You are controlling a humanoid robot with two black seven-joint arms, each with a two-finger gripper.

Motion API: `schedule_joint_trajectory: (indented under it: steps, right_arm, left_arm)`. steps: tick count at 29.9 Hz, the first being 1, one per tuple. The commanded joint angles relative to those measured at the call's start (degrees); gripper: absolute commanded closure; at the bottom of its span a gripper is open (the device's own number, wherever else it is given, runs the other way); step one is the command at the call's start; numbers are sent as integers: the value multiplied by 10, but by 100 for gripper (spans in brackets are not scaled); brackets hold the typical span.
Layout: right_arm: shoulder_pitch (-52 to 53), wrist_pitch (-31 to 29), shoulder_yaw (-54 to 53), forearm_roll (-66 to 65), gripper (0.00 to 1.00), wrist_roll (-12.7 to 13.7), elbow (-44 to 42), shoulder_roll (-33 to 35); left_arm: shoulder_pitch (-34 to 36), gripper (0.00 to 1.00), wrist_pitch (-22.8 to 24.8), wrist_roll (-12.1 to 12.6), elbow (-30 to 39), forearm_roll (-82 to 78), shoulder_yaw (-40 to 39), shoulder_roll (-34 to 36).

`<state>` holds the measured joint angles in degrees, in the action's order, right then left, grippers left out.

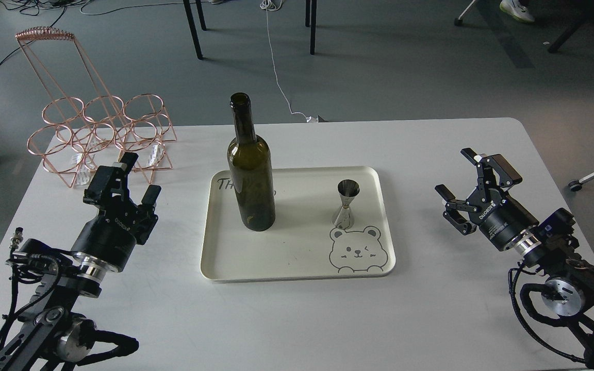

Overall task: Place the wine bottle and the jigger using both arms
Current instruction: 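Move the right gripper inward toward the metal jigger on the tray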

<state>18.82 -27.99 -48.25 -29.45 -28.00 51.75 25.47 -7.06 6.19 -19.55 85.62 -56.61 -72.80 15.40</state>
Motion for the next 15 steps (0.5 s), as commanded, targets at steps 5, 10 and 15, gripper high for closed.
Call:
schedule_joint_trajectory:
  steps: [5,10,15]
  right_arm:
    - [-4,2,3,-6,1,0,19,5]
    - [-5,32,4,-115,1,0,70,47]
    - [-19,81,8,-318,1,0,163,113]
  left_arm:
    - [-5,2,2,-2,9,3,-2,-12]
    - [-3,2,8,-4,8,16,-3,-12]
    - [-2,2,14,-4,8,16,-3,-12]
